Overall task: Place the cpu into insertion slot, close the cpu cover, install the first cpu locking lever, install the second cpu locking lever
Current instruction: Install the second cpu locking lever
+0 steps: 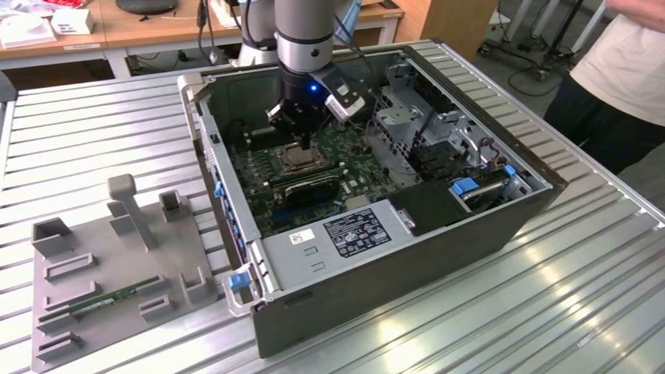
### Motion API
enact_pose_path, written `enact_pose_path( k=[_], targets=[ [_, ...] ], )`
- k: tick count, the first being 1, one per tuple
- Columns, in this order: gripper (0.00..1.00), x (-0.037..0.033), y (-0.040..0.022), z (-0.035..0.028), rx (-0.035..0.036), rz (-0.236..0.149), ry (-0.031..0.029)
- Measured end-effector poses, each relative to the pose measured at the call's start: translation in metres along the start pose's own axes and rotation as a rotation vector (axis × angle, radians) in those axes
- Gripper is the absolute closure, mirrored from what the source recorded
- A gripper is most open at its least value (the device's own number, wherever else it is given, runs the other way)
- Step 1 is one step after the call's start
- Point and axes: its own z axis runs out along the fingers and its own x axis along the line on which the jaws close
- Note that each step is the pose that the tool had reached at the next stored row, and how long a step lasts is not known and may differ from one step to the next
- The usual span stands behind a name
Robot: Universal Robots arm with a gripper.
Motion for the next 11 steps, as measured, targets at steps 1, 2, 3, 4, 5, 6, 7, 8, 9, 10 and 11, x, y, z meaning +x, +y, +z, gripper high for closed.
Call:
enact_pose_path(
  k=[1, 2, 3, 4, 5, 6, 7, 8, 9, 10, 11],
  targets=[
    [0.89, 0.0, 0.0006, -0.0004, 0.0002, 0.0, 0.0001],
    [0.89, 0.0, 0.0011, -0.0019, 0.0003, 0.0, 0.0002],
    [0.89, -0.0003, 0.0015, -0.0044, 0.0003, 0.0, 0.0001],
    [0.89, -0.0005, 0.0018, -0.0069, 0.0002, 0.0, 0.0001],
    [0.89, -0.0006, 0.002, -0.0094, 0.0002, 0.0, 0.0001],
    [0.89, -0.0008, 0.0023, -0.0115, 0.0003, 0.0, 0.0001],
    [0.89, -0.0009, 0.0025, -0.0133, 0.0003, 0.0, 0.0001],
    [0.89, -0.001, 0.0027, -0.015, 0.0005, 0.0, 0.0002],
    [0.89, -0.0011, 0.0028, -0.0154, 0.0002, 0.0, 0.0],
    [0.89, -0.0011, 0.0028, -0.0153, 0.0002, 0.0, 0.0],
    [0.89, -0.0011, 0.0028, -0.0153, 0.0002, 0.0, 0.0]
  ],
)
